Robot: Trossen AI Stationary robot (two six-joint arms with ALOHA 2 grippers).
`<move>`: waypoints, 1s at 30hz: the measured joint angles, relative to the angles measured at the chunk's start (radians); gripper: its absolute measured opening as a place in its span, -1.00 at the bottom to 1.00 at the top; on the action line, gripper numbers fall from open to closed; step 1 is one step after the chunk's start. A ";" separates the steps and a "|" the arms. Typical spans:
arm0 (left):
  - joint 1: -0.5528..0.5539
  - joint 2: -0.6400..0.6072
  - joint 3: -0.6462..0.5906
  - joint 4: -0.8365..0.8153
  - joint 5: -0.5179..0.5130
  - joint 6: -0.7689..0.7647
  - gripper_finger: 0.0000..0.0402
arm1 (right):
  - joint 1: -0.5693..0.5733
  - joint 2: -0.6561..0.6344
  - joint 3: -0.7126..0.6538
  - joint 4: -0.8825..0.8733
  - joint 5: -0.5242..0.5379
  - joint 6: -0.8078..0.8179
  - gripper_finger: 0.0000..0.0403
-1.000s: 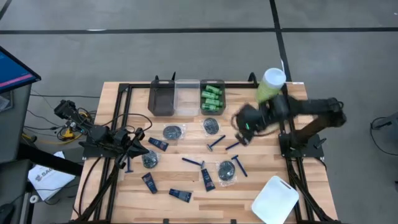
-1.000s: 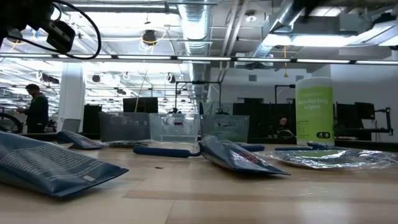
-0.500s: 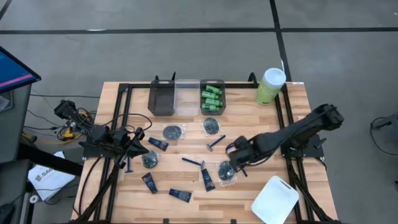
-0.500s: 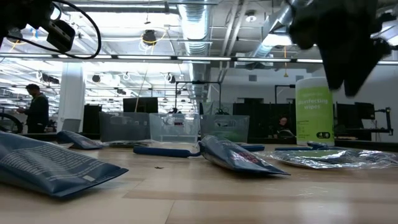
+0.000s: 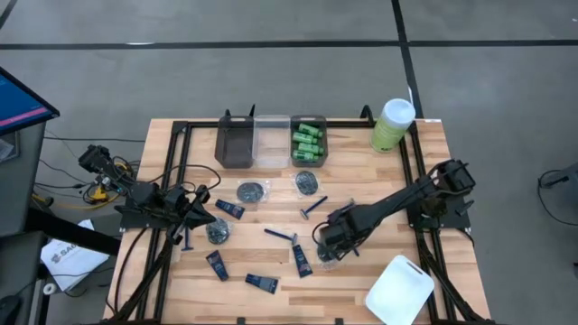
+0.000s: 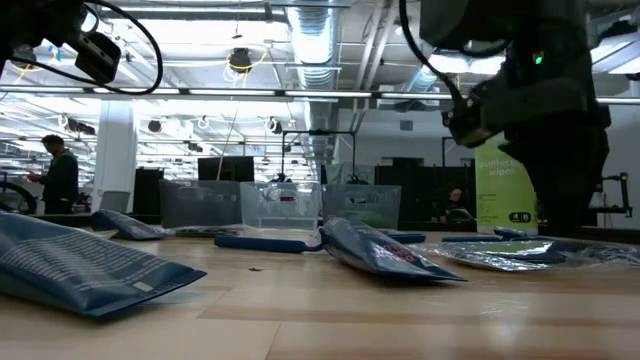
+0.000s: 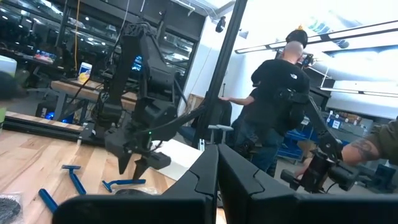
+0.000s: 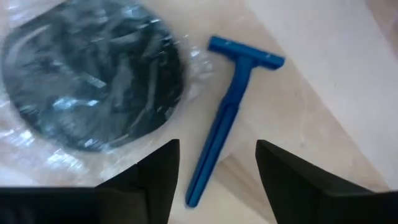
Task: Pick & Place Travel size toiletries
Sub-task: Put the blue razor into the white bin
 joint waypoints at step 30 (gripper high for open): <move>0.000 0.000 0.000 0.007 0.000 0.000 -0.99 | -0.054 -0.244 -0.181 0.123 -0.025 -0.021 -0.93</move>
